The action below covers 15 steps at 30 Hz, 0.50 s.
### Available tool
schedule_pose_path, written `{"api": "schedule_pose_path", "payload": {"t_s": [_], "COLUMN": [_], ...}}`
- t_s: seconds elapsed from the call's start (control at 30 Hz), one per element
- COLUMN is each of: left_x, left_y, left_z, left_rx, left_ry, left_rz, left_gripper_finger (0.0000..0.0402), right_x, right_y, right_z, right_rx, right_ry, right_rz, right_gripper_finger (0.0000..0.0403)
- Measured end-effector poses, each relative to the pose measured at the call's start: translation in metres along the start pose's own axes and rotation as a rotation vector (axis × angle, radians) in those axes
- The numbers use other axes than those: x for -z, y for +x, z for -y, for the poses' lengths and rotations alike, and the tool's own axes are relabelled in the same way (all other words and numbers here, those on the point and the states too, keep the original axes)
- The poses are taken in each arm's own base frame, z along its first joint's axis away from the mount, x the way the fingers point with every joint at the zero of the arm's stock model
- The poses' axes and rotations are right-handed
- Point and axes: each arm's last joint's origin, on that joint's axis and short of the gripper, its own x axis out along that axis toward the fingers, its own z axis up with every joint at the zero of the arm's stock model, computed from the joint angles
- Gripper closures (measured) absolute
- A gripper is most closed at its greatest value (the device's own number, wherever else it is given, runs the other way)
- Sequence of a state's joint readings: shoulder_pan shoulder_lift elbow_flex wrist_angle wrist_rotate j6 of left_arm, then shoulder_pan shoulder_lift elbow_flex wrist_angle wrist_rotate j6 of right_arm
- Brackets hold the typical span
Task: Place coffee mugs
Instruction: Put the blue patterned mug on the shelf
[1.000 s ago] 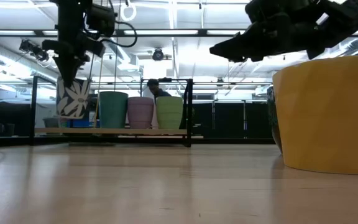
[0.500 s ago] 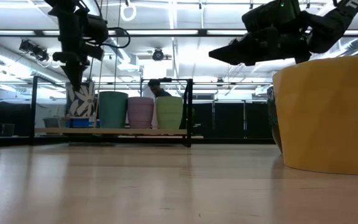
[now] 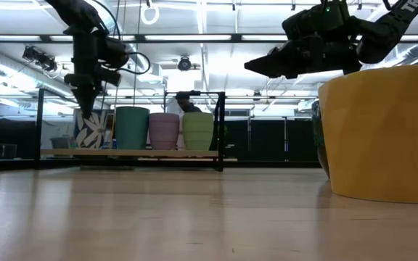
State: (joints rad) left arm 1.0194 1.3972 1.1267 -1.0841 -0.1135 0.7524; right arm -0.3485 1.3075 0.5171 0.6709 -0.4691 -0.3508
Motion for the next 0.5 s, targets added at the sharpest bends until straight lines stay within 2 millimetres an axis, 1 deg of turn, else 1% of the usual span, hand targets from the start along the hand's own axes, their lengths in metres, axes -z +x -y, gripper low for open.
{"api": "schedule_pose_path", "payload": {"t_s": [0.17,0.3,0.4,0.5], "left_x": [0.004,0.005,0.005,0.003], "left_y": [0.001,0.001,-0.006,-0.016], "left_z": [-0.005,-0.008,-0.014,-0.02], "left_rx": [0.009,0.02,0.01,-0.005], "left_ry": [0.005,0.001,-0.016,-0.032], "left_rz": [0.006,0.045,0.068,0.107], "left_gripper_finger": [0.0377,0.0377,0.0377,0.0377], "right_x": [0.0,0.0,0.0,0.0], "right_y": [0.0,0.0,0.0,0.0], "right_z": [0.0,0.0,0.0,0.0], "right_rx": [-0.002,-0.003,-0.004,-0.002], "right_ry": [0.009,0.009,0.008,0.005], "right_rz": [-0.003,-0.003,-0.002,0.004], "right_gripper_finger": [0.0245,0.0245,0.0245,0.0245]}}
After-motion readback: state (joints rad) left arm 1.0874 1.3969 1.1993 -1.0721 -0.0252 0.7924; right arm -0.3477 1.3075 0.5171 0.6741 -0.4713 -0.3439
